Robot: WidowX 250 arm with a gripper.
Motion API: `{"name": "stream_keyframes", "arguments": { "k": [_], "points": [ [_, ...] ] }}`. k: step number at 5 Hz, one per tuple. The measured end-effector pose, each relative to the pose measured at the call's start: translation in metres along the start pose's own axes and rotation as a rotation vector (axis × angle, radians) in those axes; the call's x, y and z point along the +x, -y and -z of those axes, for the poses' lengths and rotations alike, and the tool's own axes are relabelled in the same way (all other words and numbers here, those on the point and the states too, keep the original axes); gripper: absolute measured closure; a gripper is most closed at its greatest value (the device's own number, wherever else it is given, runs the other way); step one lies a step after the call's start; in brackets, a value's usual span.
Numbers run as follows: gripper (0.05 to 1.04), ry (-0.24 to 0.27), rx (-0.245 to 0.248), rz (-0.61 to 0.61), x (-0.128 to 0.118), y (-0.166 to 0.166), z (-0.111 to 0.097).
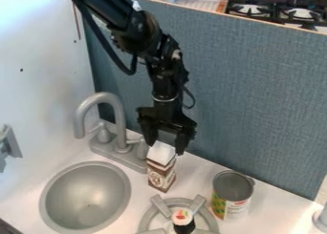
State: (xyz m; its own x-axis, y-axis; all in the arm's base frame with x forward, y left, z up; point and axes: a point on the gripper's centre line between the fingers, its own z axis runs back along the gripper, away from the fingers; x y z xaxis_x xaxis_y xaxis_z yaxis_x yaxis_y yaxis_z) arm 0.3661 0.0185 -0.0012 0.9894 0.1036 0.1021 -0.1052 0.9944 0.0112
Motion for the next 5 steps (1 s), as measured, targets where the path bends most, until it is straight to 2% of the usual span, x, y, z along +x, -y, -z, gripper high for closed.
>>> {"name": "stream_keyframes", "arguments": {
  "k": [1,2,5],
  "points": [
    [0.083,-0.034,0.014,-0.002,-0.001,-0.002,0.001],
    [0.083,-0.039,0.017,-0.009,-0.002,-0.003,0.002],
    [0.083,-0.022,0.009,-0.037,0.001,-0.015,0.003]
  ]
}}
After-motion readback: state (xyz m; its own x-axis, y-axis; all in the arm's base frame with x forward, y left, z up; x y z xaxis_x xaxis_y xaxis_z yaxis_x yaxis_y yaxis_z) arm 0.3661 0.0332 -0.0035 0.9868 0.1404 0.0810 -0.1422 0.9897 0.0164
